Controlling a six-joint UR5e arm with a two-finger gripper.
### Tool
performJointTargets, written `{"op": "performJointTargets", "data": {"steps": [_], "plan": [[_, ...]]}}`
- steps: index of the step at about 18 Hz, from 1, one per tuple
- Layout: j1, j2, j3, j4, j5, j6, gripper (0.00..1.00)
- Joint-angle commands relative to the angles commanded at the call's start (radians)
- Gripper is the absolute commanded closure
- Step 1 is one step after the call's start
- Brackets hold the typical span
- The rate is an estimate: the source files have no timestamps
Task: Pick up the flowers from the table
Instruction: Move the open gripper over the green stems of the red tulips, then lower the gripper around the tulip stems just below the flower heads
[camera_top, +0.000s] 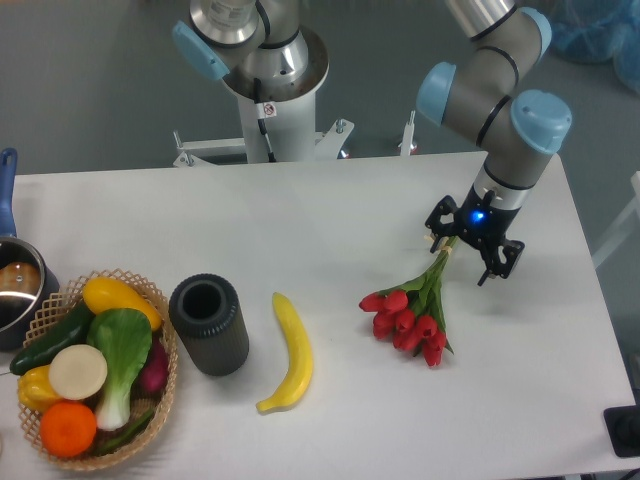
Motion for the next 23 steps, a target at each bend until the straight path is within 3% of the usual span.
{"op": "performJointTargets", "data": {"steps": [6, 12, 23], "plan": [[-0.006, -0.008, 0.003, -0.086, -0.009, -0.003, 0.00], [-0.006, -0.069, 0.020, -0.086, -0.014, -0.051, 0.00], [-0.018, -0.084, 0.035, -0.104, -0.046, -0.061, 0.00]]}}
